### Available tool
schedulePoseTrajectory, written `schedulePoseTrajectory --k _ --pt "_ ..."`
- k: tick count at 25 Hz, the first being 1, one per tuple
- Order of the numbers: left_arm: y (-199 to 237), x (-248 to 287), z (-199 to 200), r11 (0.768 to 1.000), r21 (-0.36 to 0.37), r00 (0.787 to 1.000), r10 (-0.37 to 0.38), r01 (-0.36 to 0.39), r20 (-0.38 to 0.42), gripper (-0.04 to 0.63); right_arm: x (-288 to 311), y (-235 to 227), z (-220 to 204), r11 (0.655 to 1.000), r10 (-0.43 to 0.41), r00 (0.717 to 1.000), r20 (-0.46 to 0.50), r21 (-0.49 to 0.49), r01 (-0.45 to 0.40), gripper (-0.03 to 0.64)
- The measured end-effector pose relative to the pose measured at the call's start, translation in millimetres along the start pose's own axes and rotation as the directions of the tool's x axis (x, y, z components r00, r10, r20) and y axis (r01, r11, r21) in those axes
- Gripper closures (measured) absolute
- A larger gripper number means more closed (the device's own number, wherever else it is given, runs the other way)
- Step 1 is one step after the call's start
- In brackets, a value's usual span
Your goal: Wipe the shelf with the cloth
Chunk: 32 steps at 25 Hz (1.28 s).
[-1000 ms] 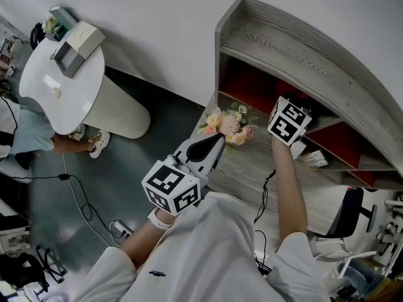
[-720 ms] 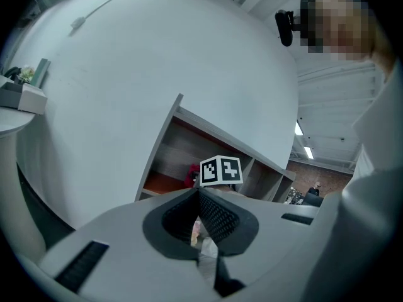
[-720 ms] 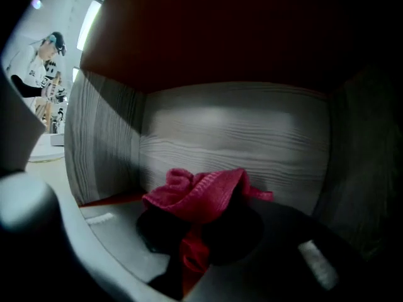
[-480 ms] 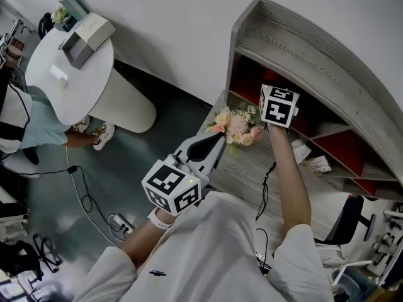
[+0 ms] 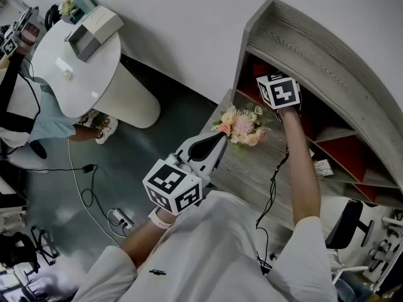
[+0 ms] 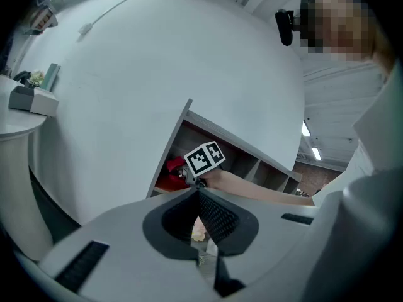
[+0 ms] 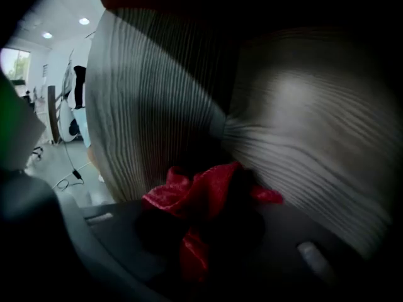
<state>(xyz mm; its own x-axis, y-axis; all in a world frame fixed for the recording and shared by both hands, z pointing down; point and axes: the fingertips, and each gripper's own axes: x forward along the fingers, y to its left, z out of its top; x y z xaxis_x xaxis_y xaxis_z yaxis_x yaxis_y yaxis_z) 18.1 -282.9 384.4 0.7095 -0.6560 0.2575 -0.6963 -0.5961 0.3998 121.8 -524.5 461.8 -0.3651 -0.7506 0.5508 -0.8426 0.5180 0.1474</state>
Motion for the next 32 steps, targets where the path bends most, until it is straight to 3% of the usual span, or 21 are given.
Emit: schedulePoseTrajectory --k 3,7,10,18,23,32 --pt "-2 1 -2 1.000 -0.003 1.000 -0.004 0.004 -0.005 0.595 1 18 -1 0.991 0.079 0.997 0.018 -0.107 -0.077 0.552" --pt "-6 5 -7 1.000 -0.003 1.000 -0.014 0.014 -0.017 0.595 -4 57 -1 0.945 0.209 0.978 0.007 -0.258 -0.200 0.552" --pt "-10 6 -9 1.000 0.000 1.000 -0.019 0.019 -0.021 0.595 -8 70 -5 0.926 0.225 0.974 -0.017 -0.307 -0.220 0.552" --pt "-10 2 -12 1.000 -0.001 0.999 -0.019 0.019 -0.027 0.595 -30 71 -19 0.943 0.206 0.979 -0.006 -0.264 -0.200 0.555" --pt "-12 4 -15 0.999 0.000 0.999 -0.038 0.038 -0.037 0.595 -57 68 -40 0.959 0.150 0.988 -0.031 -0.239 -0.153 0.558" --pt "-28 15 -21 0.995 0.007 0.993 -0.097 0.097 -0.065 0.595 -98 35 -73 0.996 0.013 1.000 -0.025 -0.093 -0.015 0.560"
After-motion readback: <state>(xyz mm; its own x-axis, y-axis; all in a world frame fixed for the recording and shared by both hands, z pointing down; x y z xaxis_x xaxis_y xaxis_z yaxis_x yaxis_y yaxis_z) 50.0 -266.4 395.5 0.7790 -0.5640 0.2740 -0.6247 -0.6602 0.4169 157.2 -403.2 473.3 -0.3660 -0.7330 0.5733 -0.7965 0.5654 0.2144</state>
